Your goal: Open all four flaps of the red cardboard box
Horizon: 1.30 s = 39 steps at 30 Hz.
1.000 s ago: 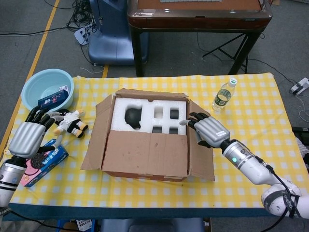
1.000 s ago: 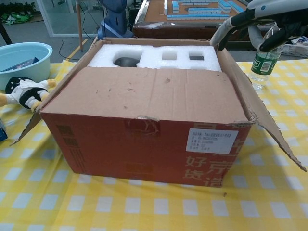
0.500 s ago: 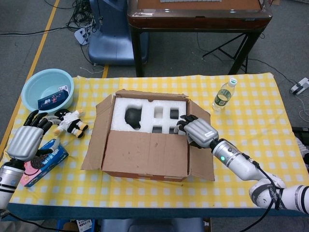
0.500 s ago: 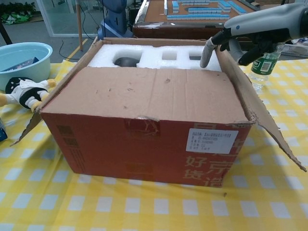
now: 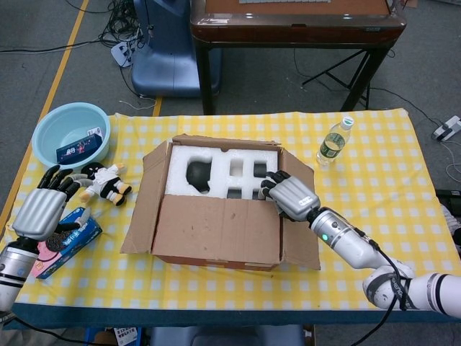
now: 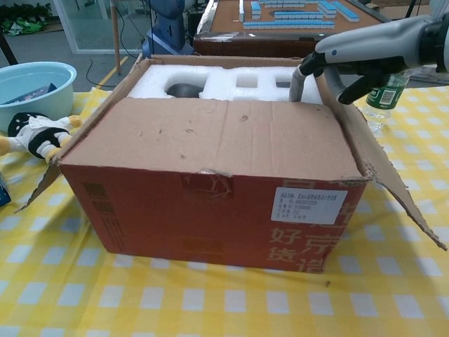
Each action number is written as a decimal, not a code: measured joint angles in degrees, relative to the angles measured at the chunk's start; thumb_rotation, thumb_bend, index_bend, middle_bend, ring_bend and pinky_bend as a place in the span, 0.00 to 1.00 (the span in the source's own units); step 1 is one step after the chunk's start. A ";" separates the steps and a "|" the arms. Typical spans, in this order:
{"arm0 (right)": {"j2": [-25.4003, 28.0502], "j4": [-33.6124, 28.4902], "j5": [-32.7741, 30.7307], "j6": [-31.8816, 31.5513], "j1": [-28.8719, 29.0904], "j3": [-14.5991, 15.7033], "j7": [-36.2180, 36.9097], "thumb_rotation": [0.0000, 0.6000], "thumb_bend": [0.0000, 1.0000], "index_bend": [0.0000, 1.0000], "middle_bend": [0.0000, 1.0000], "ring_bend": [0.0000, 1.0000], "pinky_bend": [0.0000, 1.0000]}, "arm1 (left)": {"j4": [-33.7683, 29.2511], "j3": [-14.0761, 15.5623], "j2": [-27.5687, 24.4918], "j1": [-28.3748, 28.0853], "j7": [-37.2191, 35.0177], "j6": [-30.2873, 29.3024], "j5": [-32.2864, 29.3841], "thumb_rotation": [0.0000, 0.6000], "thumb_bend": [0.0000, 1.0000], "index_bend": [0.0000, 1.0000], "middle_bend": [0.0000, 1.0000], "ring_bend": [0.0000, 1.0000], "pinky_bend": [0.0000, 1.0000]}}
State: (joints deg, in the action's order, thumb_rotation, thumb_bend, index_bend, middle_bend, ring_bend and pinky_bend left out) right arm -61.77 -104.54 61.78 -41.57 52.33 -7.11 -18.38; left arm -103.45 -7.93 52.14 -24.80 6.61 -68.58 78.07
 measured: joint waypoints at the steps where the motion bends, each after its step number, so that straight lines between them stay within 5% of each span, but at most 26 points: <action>1: -0.07 0.00 0.02 -0.08 0.04 0.05 -0.07 1.00 1.00 0.32 0.21 0.07 0.11 | 0.03 0.00 -0.02 0.00 -0.11 0.02 0.00 0.67 0.42 0.30 0.22 0.11 0.00; 11: 1.36 -1.50 1.17 -0.71 -1.01 -0.18 3.54 1.00 1.00 0.36 0.21 0.07 0.11 | 0.65 -0.07 0.17 -0.05 -0.59 0.33 -0.05 0.67 0.43 0.30 0.22 0.11 0.00; 20: 5.93 -4.93 3.98 0.28 -3.89 -2.16 17.65 1.00 1.00 0.36 0.21 0.07 0.11 | 0.32 -0.37 0.52 -0.54 0.16 0.55 0.02 0.67 0.42 0.30 0.22 0.11 0.00; 29: 10.85 -6.79 11.25 1.43 -8.45 -4.22 41.31 1.00 1.00 0.36 0.21 0.07 0.11 | -1.24 -0.75 0.28 -0.92 1.80 0.33 0.09 0.67 0.42 0.29 0.22 0.11 0.00; 39: 14.27 -3.86 29.09 -1.78 -11.93 -2.72 82.58 1.00 1.00 0.36 0.21 0.07 0.11 | -3.37 -0.84 -0.16 -1.33 4.38 0.49 -0.15 0.67 0.42 0.29 0.22 0.11 0.00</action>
State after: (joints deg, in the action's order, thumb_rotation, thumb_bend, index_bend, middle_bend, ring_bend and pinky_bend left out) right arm -47.50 -108.40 90.87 -43.35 40.41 -9.83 64.20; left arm -106.82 -8.77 51.98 -26.13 10.99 -68.08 77.92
